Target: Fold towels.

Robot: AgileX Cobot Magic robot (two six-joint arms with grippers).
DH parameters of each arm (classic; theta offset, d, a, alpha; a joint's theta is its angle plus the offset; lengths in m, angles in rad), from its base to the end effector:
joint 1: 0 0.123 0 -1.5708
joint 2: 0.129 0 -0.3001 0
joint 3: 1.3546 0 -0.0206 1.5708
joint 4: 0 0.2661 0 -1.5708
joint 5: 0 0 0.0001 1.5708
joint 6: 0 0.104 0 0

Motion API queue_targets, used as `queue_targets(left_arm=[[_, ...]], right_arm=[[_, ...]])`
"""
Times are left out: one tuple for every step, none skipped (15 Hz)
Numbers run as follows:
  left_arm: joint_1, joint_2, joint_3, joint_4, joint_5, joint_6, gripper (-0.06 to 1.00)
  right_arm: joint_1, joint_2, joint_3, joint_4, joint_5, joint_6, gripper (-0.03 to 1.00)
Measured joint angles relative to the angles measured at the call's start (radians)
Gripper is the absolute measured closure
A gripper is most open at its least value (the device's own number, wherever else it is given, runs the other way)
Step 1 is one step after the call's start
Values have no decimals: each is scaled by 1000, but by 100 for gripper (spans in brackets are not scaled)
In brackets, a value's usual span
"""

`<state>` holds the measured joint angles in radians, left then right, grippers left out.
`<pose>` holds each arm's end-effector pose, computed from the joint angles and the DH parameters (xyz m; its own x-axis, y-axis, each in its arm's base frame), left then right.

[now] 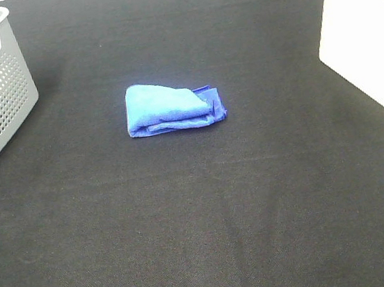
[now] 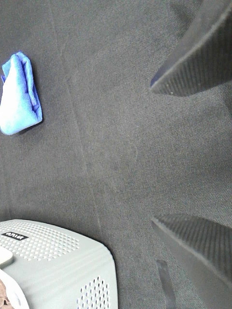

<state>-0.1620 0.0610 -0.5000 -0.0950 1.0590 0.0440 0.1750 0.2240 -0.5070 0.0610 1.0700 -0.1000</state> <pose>0.0128 -0.0108 0.2786 -0.5003 0.0791 -0.8623 0.2298 0.9722 -0.0441 0.0369 0.0122 0.2753 -0.6169 -0.1807 -0.7660 -0.2584 0.9658 -0.0197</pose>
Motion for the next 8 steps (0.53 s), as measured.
queue_targets(left_arm=[[44,0,0,0,0,0,28],[100,0,0,0,0,0,28],[149,0,0,0,0,0,28],[188,-2,0,0,0,0,28],[212,-13,0,0,-1,0,28],[219,-36,0,0,-2,0,28],[219,-57,1,0,-4,0,28],[219,-64,1,0,-4,0,28]], right_arm=[[-8,0,0,1,0,0,15],[-39,0,0,1,0,0,15],[-79,0,0,2,0,0,15],[-121,0,0,2,0,0,15],[-160,-9,0,2,0,0,15],[-186,-34,0,2,0,0,15],[-196,-66,0,2,-1,0,15],[-197,-103,0,3,-1,0,15]])
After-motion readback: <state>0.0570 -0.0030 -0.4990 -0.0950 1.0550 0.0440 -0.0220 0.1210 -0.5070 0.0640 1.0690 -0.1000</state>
